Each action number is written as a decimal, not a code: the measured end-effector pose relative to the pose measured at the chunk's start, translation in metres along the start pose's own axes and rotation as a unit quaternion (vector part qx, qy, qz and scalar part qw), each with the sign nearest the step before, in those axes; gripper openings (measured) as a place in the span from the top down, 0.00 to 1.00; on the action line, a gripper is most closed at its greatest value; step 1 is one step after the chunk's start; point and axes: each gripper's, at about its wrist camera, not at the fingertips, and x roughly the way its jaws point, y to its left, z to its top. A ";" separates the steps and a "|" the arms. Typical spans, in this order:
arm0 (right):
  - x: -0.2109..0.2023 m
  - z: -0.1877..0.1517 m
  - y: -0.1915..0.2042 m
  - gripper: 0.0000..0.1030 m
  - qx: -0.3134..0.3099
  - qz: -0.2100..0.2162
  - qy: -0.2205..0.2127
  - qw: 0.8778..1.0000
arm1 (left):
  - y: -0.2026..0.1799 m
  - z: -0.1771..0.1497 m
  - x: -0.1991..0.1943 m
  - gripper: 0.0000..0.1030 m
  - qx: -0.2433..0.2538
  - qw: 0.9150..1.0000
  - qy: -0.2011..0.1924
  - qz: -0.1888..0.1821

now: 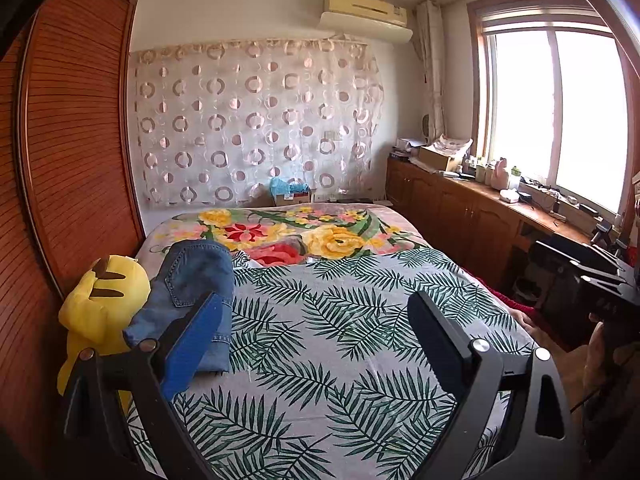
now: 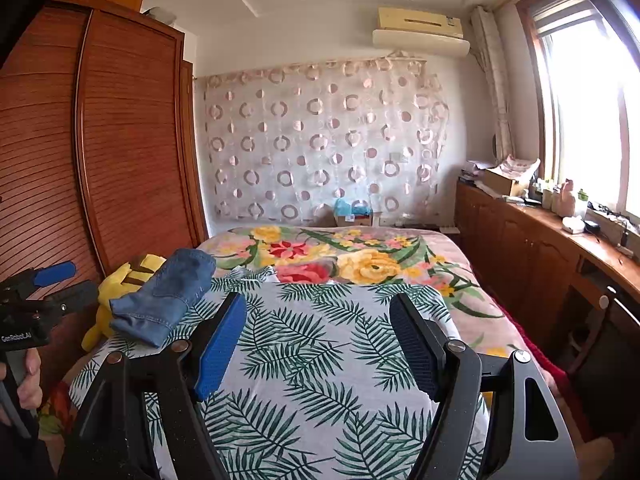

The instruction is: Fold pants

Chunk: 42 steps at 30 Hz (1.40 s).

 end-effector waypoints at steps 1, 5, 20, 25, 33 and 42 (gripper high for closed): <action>0.000 0.000 0.000 0.26 0.000 -0.001 0.000 1.000 | 0.000 0.000 0.000 0.08 0.000 1.000 0.000 0.000; 0.001 -0.002 -0.003 0.26 0.002 -0.001 0.001 1.000 | -0.001 -0.002 0.001 0.08 0.000 1.000 0.002 0.002; 0.004 0.001 -0.017 0.26 0.000 0.001 0.001 1.000 | -0.001 -0.003 0.001 0.08 0.001 1.000 0.003 0.003; 0.005 0.001 -0.020 0.26 0.001 0.002 0.001 1.000 | -0.001 -0.002 0.001 0.08 0.001 1.000 0.003 0.003; 0.004 0.002 -0.025 0.26 -0.003 0.003 0.000 1.000 | 0.000 -0.005 0.001 0.08 -0.001 1.000 -0.001 0.005; 0.005 0.002 -0.028 0.26 -0.003 0.006 -0.002 1.000 | 0.000 -0.006 0.001 0.08 0.001 1.000 -0.002 0.007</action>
